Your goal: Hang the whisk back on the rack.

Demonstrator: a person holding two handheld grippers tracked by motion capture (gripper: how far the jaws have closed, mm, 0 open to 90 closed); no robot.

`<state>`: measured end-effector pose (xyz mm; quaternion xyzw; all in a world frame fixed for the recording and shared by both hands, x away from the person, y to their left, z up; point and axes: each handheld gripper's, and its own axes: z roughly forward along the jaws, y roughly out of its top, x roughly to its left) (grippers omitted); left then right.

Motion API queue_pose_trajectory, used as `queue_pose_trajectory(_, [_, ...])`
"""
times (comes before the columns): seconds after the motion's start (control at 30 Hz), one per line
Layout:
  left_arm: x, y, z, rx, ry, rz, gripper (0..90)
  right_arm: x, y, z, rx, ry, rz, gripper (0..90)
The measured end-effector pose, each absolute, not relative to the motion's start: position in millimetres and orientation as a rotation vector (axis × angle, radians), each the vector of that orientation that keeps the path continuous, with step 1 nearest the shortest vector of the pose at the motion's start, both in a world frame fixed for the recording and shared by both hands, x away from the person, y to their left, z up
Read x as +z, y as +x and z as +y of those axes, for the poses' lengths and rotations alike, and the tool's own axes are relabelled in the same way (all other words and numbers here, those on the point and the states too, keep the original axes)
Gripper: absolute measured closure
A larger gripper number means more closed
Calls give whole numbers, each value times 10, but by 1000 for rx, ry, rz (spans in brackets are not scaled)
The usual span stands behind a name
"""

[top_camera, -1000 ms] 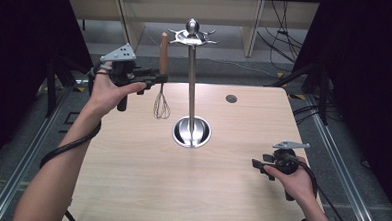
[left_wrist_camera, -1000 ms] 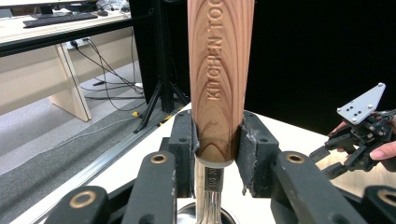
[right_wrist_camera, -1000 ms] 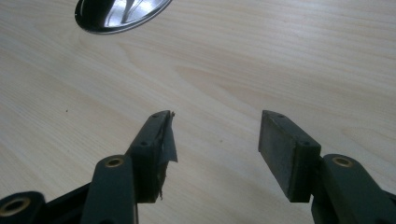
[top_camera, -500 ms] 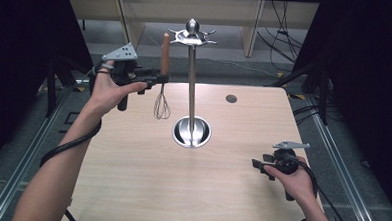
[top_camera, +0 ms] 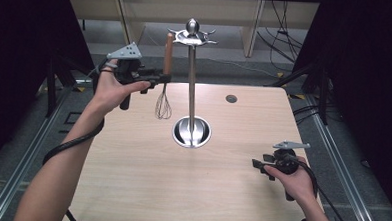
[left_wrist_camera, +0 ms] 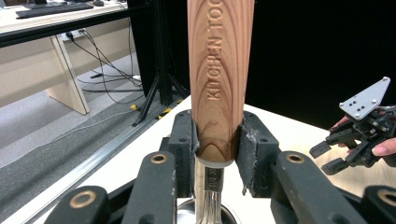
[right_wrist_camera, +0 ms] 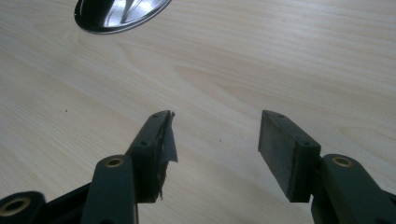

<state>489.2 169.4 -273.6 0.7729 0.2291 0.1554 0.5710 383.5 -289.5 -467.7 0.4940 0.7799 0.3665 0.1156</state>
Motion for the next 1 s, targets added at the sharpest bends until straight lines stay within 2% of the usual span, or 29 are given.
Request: queue_pose_trajectory(1.0, [-2722, 4944, 1597, 345, 1835, 559, 687, -4678, 3836, -2893, 1076, 1446, 2288, 451])
